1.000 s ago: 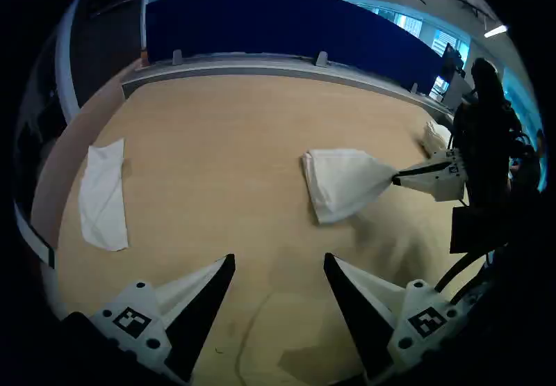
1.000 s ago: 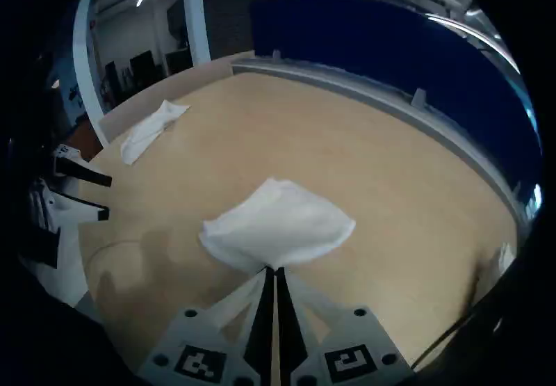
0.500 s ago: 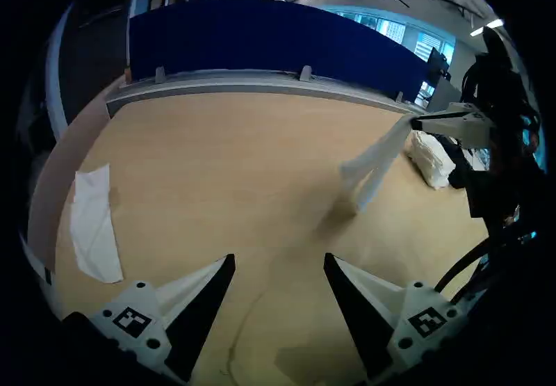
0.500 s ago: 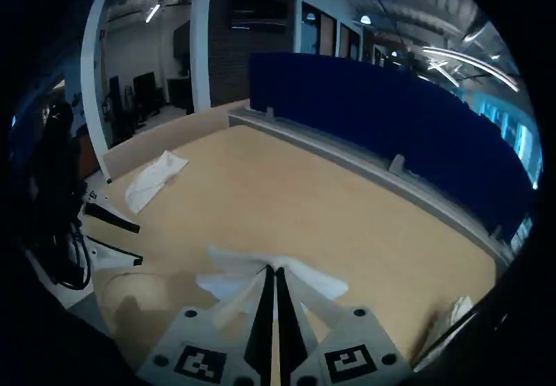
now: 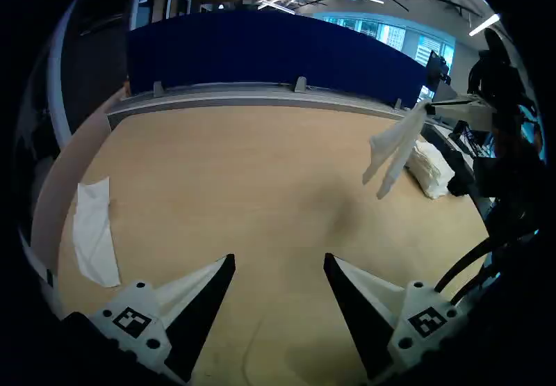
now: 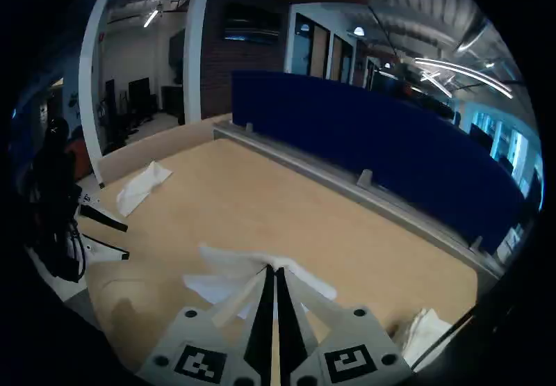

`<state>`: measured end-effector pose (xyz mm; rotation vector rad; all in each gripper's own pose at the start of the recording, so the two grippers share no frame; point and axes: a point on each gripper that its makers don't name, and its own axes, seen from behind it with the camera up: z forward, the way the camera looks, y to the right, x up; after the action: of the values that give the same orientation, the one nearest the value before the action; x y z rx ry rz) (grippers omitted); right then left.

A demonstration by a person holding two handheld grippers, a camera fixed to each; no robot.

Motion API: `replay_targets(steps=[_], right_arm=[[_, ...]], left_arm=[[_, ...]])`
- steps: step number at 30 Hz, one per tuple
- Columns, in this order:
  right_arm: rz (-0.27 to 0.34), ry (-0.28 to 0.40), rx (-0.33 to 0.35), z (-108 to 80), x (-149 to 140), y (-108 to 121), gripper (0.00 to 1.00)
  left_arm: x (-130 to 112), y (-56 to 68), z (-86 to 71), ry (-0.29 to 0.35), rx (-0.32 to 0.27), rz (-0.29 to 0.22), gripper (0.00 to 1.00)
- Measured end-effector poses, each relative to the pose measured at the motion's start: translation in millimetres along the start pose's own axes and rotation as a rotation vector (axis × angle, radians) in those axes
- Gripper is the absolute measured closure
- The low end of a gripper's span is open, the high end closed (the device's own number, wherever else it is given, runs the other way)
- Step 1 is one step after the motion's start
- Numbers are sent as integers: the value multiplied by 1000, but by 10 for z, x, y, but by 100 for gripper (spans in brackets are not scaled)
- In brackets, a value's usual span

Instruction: Fold towel

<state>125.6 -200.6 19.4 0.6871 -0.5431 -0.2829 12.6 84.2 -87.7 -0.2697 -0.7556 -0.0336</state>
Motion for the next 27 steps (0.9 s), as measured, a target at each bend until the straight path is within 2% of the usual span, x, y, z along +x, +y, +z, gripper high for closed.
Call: replay_targets(steps=[12, 20, 27], right_arm=[[-26, 7, -106, -359, 75, 1234, 98], [-30, 2, -163, -434, 103, 1996, 98], [-38, -10, -197, -453, 90, 2497, 98]], left_arm=[[78, 165, 0, 0, 39, -6, 5], [121, 221, 27, -5, 65, -9, 5], [149, 289, 44, -11, 84, -11, 5]])
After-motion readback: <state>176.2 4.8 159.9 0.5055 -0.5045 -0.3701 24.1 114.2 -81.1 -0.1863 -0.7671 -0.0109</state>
